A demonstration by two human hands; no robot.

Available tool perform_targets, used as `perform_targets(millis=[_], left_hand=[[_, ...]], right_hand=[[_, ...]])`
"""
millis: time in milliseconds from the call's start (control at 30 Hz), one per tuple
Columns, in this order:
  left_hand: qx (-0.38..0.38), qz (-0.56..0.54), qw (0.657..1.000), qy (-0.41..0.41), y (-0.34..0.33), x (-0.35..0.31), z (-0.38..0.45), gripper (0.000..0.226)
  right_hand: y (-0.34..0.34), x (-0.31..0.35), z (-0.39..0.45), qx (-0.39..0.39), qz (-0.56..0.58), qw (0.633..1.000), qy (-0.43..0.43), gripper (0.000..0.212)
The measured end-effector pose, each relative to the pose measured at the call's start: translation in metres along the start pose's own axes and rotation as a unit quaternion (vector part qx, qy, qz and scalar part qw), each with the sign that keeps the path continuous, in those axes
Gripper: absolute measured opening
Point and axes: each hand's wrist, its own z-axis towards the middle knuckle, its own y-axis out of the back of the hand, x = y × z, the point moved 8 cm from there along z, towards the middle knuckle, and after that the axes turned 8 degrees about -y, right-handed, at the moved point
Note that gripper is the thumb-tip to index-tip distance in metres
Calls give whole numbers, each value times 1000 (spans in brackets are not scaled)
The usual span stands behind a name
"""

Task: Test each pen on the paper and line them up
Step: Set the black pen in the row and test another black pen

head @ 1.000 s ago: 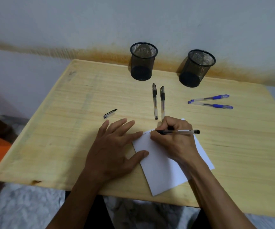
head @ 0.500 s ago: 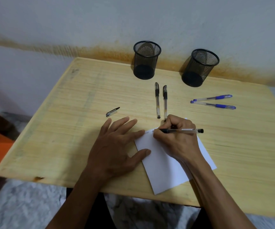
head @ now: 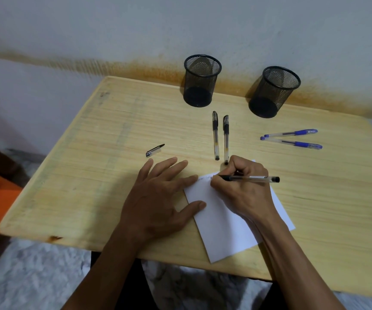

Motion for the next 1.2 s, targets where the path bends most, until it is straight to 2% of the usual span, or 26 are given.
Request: perform_targets(millis=[867,967,1067,1200], left_hand=[[-9,-4,1000,-2,0,1,-1,60],[-19,-5,1000,-4,1,0,-1,59],[-34,-8,999,-9,2,0,1,56],[-47,7,999,-26,-1,0,-1,56]], right_hand=[[1,-4,-1,-16,10,999,-26,19],[6,-8,0,1,114,992,-63,18],[11,-6,1,23,288,953,-91,19],[16,-6,-2,9,347,932,-100,12]])
